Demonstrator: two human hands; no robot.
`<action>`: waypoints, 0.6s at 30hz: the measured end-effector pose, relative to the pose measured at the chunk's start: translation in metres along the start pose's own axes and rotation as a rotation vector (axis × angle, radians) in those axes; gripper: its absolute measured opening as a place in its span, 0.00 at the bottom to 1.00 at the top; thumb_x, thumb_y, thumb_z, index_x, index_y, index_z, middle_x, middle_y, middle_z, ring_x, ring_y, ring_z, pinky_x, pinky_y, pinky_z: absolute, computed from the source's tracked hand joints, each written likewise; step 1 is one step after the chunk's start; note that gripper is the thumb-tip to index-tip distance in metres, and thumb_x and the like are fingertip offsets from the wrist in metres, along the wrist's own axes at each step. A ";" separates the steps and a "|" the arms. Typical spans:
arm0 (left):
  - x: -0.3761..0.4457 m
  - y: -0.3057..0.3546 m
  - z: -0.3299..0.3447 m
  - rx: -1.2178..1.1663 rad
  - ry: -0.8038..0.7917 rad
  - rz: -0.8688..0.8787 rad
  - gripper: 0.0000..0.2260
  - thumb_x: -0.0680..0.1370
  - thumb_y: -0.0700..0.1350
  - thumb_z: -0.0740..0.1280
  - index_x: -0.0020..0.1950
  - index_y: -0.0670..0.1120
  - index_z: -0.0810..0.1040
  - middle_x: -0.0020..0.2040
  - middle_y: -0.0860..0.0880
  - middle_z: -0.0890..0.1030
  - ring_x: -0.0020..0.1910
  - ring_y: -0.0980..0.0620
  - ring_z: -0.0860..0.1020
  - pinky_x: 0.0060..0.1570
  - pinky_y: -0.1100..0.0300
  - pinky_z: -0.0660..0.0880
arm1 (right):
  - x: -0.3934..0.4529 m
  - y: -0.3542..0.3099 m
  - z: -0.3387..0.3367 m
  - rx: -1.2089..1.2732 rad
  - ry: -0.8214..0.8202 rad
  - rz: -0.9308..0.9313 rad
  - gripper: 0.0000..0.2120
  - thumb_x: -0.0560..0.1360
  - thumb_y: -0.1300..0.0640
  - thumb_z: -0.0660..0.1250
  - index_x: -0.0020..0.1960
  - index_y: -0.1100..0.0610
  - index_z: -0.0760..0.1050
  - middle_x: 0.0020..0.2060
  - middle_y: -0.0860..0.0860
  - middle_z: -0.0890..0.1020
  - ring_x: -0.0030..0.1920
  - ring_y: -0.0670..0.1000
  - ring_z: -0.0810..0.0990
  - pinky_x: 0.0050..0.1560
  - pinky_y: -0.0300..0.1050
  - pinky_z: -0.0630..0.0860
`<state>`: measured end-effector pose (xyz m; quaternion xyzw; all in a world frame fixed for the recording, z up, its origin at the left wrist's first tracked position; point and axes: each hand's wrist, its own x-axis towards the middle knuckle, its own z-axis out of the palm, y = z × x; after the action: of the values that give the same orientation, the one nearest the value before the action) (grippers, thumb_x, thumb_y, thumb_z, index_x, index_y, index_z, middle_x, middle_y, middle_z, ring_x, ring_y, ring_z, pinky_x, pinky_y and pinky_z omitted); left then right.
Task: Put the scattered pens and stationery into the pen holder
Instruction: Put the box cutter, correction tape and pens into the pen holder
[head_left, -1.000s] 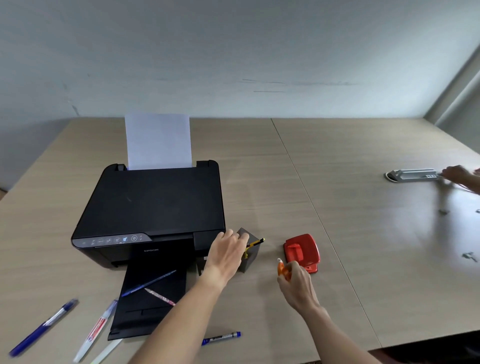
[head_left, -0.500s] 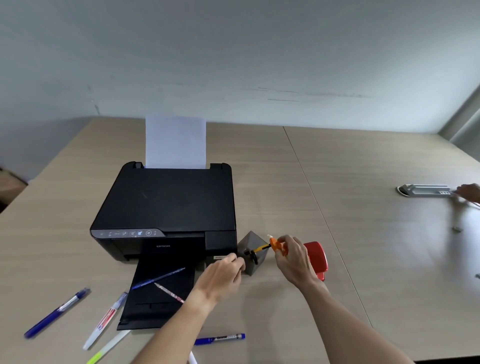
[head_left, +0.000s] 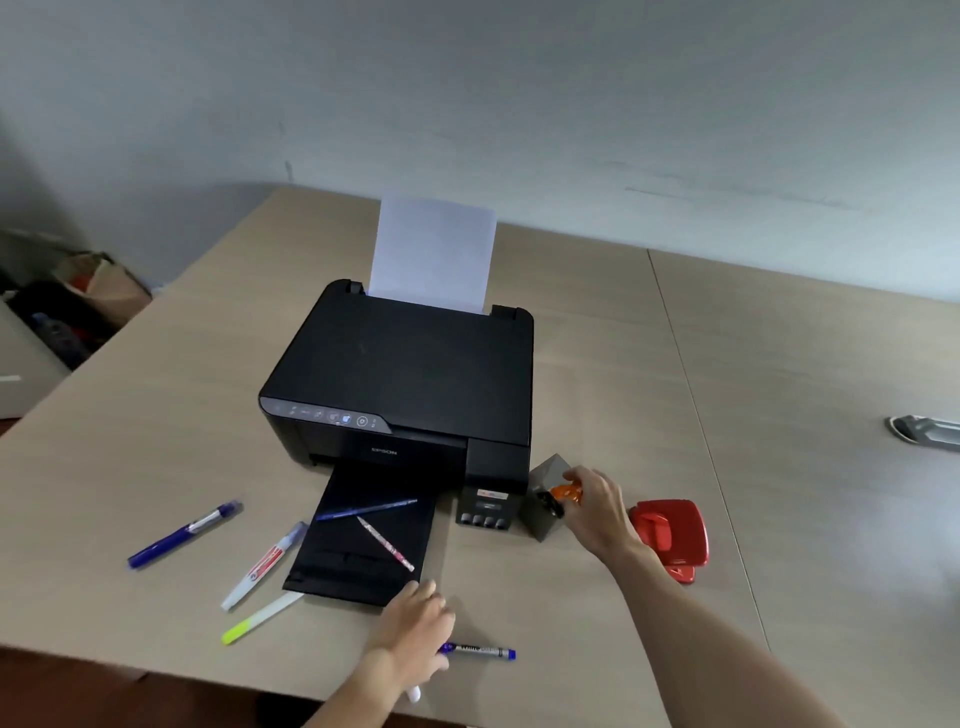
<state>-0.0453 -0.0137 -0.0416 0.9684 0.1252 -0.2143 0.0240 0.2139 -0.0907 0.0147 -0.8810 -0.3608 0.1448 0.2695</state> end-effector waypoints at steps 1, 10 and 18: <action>0.000 0.001 0.002 0.029 -0.022 0.000 0.14 0.76 0.49 0.66 0.53 0.38 0.76 0.52 0.40 0.79 0.57 0.42 0.70 0.59 0.49 0.67 | 0.000 -0.001 -0.001 0.010 -0.001 0.007 0.11 0.73 0.66 0.66 0.55 0.63 0.77 0.49 0.57 0.80 0.47 0.53 0.76 0.46 0.40 0.68; 0.005 0.005 -0.004 -0.005 0.109 0.092 0.08 0.71 0.46 0.72 0.44 0.46 0.76 0.37 0.48 0.82 0.41 0.48 0.78 0.43 0.56 0.74 | -0.041 0.021 0.000 0.083 0.191 0.114 0.08 0.73 0.70 0.60 0.47 0.62 0.76 0.42 0.53 0.79 0.43 0.52 0.75 0.44 0.44 0.70; 0.040 -0.002 -0.087 -0.484 0.774 0.175 0.07 0.79 0.47 0.60 0.52 0.49 0.75 0.44 0.52 0.77 0.42 0.53 0.72 0.43 0.61 0.69 | -0.094 0.077 0.009 0.117 0.104 0.444 0.10 0.72 0.68 0.57 0.41 0.59 0.75 0.40 0.57 0.80 0.41 0.57 0.75 0.38 0.46 0.70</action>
<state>0.0246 0.0061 0.0205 0.9506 0.0891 0.2013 0.2188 0.1871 -0.2005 -0.0311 -0.9280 -0.1349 0.1757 0.2996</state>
